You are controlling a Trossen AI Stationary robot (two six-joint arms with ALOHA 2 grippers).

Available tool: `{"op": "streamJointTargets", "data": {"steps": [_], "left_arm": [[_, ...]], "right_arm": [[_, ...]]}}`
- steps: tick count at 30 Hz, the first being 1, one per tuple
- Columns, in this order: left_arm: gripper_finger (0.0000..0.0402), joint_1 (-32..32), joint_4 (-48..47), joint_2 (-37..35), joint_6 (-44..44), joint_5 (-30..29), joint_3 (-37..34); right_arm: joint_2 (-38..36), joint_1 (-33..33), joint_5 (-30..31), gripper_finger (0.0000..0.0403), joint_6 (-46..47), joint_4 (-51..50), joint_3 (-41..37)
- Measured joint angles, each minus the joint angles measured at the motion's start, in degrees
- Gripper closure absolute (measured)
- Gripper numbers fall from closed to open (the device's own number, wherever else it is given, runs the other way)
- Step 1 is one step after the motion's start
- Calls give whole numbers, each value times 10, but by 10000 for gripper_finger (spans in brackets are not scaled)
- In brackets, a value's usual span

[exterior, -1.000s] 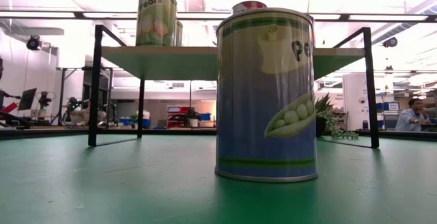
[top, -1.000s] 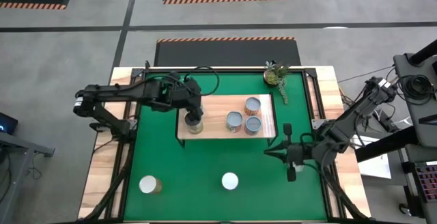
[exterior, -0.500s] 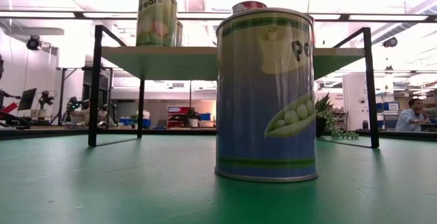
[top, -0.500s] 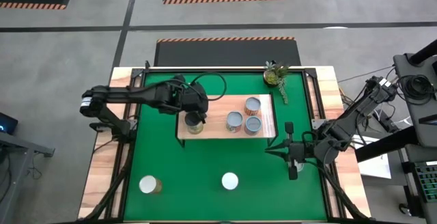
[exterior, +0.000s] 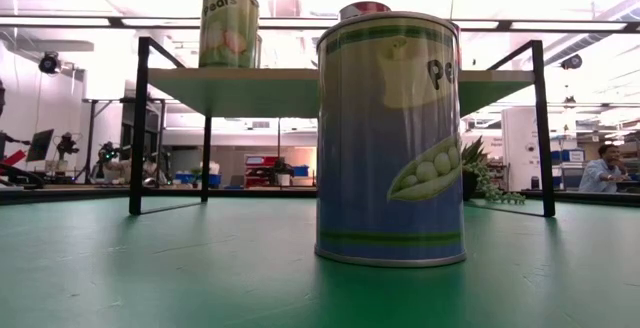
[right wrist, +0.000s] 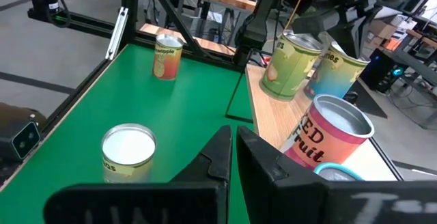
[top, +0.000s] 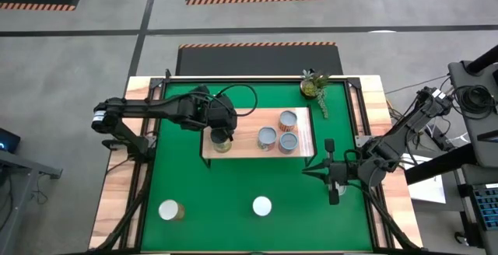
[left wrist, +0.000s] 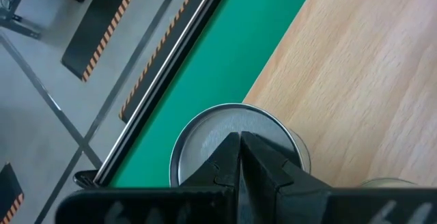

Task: Pick and place cans onto a shelf
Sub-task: Adjust the cans on the shelf

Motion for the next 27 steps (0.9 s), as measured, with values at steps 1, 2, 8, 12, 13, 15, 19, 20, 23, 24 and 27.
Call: {"op": "streamJointTargets", "data": {"steps": [1, 2, 8, 12, 13, 15, 19, 20, 23, 24, 27], "left_arm": [[402, 0, -2, 0, -5, 0, 0], [402, 0, -4, -1, -7, 0, 0], [402, 0, -6, -1, -10, 2, 0], [402, 0, -6, -3, -17, 6, 1], [401, 0, -6, -4, -19, 7, 1], [402, 0, -7, -6, -20, 10, 2], [402, 0, -11, -6, -21, 16, 10], [402, 0, -12, -6, -21, 17, 12], [402, -2, -12, -6, -21, 17, 20], [402, -4, -15, -6, -21, 17, 24], [402, -14, -18, -6, -21, 14, 39]], "right_arm": [[0, 0, 0, 390, 0, 0, 0], [0, 0, 0, 390, 0, 0, 0], [0, 0, 0, 390, 0, 0, 0], [0, 0, 0, 390, 0, 0, 0], [0, 0, 0, 390, 0, 0, 0], [0, 0, 0, 390, 0, 0, 0], [0, 0, 0, 390, -1, 0, 0], [0, 0, 0, 390, -1, 0, 0], [0, 0, 0, 390, 0, 0, 0], [0, 0, 0, 390, -1, 0, 0], [0, 0, 0, 390, -1, 0, 0]]}}
